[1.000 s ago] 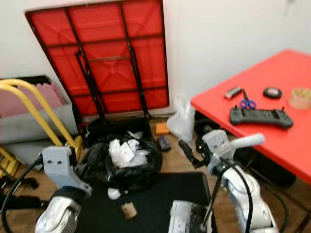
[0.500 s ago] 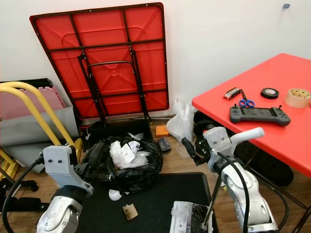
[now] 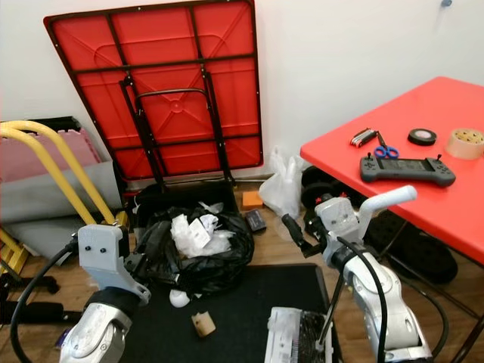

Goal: Sweep floor

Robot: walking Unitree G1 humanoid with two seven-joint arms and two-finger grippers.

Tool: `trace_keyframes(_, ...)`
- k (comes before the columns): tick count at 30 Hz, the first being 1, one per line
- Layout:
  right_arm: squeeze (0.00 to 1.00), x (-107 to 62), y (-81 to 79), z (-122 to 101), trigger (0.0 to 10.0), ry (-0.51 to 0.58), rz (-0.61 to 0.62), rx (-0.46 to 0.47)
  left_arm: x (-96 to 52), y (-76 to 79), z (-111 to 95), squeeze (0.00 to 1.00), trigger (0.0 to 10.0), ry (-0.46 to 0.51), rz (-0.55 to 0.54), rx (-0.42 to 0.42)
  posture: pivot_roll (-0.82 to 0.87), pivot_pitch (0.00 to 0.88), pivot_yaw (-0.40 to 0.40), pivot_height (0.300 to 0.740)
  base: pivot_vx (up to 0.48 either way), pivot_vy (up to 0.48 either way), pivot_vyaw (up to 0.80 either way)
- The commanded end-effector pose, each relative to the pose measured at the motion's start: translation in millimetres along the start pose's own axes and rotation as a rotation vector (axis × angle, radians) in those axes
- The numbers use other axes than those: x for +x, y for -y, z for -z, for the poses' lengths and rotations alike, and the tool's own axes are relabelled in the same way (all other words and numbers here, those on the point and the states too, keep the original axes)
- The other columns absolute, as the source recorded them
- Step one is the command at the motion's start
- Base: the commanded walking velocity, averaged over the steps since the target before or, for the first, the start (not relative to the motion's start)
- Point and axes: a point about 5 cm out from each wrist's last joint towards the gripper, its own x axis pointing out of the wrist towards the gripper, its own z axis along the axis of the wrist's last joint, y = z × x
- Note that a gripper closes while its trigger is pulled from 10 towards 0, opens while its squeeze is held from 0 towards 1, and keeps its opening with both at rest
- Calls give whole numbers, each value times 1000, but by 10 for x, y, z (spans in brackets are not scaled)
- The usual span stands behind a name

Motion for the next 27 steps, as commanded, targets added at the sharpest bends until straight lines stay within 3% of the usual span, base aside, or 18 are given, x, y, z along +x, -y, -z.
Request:
trace_keyframes(1,0,16,-9,28,10000,-20,2,6,4,34,15,0,10000,-17,63,5,-114,0,18,652,0,0,0)
trace_keyframes(17,0,28,64,-19,10000,-16,74,-16,-35,42,15,0,10000,-53,114,-14,-97,11,27,597,0,0,0)
trace_keyframes(27,0,-59,202,-47,10000,-34,167,-8,-163,67,-30,0,10000,-80,152,-38,-75,56,52,562,0,0,0)
